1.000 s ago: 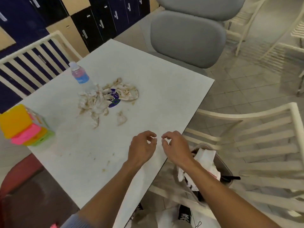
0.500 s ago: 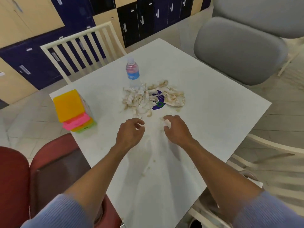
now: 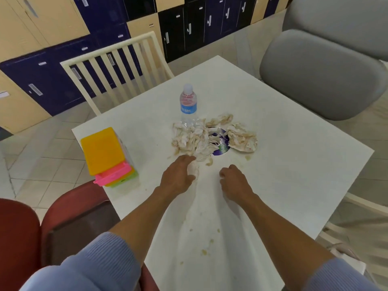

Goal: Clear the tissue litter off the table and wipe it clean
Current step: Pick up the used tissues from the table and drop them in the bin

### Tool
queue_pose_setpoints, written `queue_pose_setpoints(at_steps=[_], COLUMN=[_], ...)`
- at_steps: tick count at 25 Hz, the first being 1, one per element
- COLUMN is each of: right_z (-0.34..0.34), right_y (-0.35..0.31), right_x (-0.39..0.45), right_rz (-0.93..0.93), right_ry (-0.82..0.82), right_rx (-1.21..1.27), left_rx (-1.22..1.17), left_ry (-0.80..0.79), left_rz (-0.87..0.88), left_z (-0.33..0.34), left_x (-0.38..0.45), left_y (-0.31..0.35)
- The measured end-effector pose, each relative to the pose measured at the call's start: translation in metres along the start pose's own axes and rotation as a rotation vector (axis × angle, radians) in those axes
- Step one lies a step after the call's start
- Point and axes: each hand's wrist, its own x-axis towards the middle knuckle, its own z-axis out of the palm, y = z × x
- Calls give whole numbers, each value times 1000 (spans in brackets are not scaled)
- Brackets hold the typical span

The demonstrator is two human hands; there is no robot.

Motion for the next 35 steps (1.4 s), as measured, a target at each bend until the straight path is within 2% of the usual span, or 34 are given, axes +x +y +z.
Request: queue_pose_setpoints(at_steps=[3,9,14,23,28,31,35], right_z=[-1,-15,-40,-67,-41,-23,-7], right_y=[0,8,33,166,262,298,330], right_x=[-4,-25,-57,-172,-244,-270,-285], right_rz=[-20,-15,34,272,400,471,612], right_ry=[-7,94,212,346,347,321,299], right_rx=[34,357,495,656,513,438,471], left_rx=[77,86,-233,-494,-473,-410,-258], left_ry=[-40,104,132,-8,-130,-194,-269], left_rz=[29,-12,-79,68,197,239,285], left_z=[7,16,16,67,122,157,208], left_x=[10,6,-16,-79,-118,-132,-146], left_y=[-1,5,50,187,255,280,305])
